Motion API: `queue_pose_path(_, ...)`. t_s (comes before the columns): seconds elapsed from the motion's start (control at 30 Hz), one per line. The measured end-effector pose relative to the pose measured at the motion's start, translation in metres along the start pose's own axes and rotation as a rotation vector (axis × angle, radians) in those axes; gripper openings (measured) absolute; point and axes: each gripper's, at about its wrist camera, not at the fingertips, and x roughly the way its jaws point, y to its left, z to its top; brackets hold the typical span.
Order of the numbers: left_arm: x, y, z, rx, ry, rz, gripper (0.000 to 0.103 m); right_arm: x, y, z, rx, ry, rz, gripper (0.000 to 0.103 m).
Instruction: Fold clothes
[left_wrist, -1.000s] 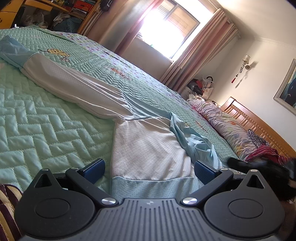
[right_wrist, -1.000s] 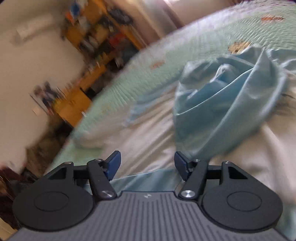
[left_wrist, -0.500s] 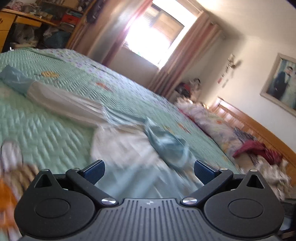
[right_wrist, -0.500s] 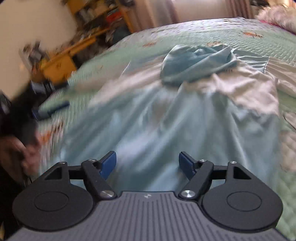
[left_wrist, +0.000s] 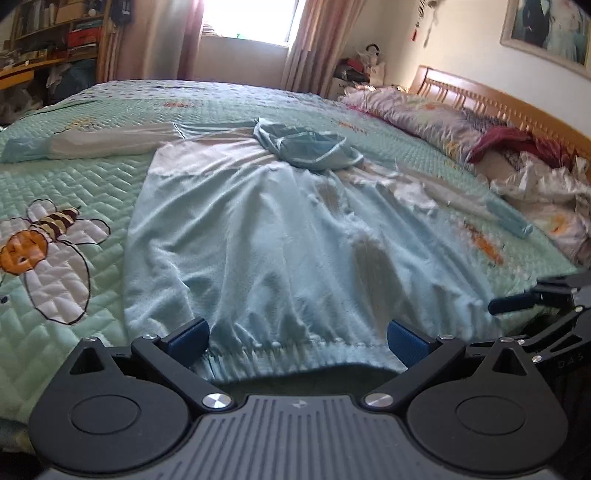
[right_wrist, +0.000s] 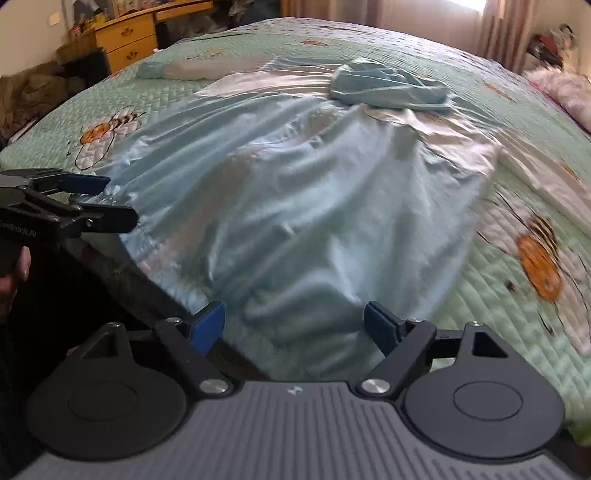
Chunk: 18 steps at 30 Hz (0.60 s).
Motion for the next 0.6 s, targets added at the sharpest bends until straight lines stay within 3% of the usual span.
queue_pose_path(0.07,-0.009,-0.006,0.004,0.006,-0.017,-0.003,0.102,-0.015,-0.016,-0.001,0.052,-0.073,-0.04,0.083)
queue_pose_path(0.13,-0.017,-0.015,0.01,0.023,-0.036,-0.003,0.102,-0.029,-0.047,0.0,0.182,-0.16,-0.091,0.083)
queue_pose_path(0.23,-0.023,-0.022,0.018,0.019,-0.058,-0.011,0.102,-0.045,-0.117,-0.009,0.54,-0.263,-0.048,0.084)
queue_pose_path(0.4,-0.032,-0.024,0.029,-0.022,-0.087,-0.039,0.102,-0.063,-0.218,-0.068,1.169,-0.466,0.057,0.085)
queue_pose_path(0.5,-0.032,-0.011,0.041,-0.113,-0.117,-0.062,0.102,-0.071,-0.229,-0.09,1.236,-0.572,0.121,0.085)
queue_pose_path(0.6,-0.031,0.022,0.053,-0.318,-0.165,-0.078,0.102,-0.064,-0.215,-0.091,1.136,-0.621,0.268,0.085)
